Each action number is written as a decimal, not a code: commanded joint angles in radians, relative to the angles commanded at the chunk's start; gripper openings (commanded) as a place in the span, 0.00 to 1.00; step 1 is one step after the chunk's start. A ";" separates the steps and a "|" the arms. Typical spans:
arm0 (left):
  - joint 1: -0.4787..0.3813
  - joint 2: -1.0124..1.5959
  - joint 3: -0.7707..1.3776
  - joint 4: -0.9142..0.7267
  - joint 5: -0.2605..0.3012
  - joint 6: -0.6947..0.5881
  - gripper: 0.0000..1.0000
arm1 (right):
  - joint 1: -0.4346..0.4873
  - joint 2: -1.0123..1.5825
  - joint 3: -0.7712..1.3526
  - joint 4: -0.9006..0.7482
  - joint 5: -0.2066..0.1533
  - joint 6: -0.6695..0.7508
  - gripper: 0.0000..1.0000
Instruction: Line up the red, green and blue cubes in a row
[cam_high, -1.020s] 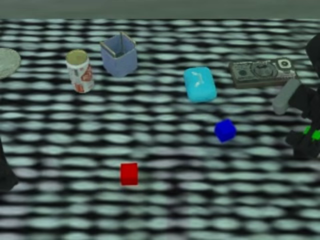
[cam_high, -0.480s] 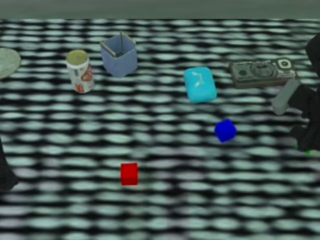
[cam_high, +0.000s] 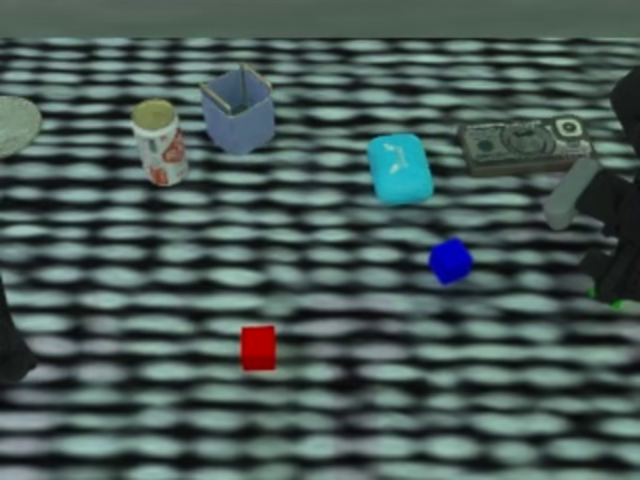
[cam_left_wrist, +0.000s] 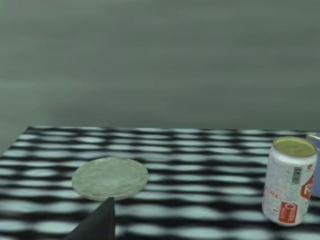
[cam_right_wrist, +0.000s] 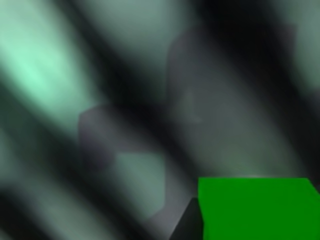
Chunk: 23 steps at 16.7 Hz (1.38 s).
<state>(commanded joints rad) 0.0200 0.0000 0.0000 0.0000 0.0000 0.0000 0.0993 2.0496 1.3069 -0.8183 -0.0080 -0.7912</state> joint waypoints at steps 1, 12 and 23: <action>0.000 0.000 0.000 0.000 0.000 0.000 1.00 | 0.001 -0.001 0.003 -0.003 0.000 -0.001 0.00; 0.000 0.000 0.000 0.000 0.000 0.000 1.00 | 0.008 -0.098 0.154 -0.252 -0.001 -0.003 0.00; 0.000 0.000 0.000 0.000 0.000 0.000 1.00 | 0.399 0.037 0.382 -0.363 -0.004 0.020 0.00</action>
<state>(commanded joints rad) 0.0200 0.0000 0.0000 0.0000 0.0000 0.0000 0.4979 2.0862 1.6885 -1.1817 -0.0119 -0.7715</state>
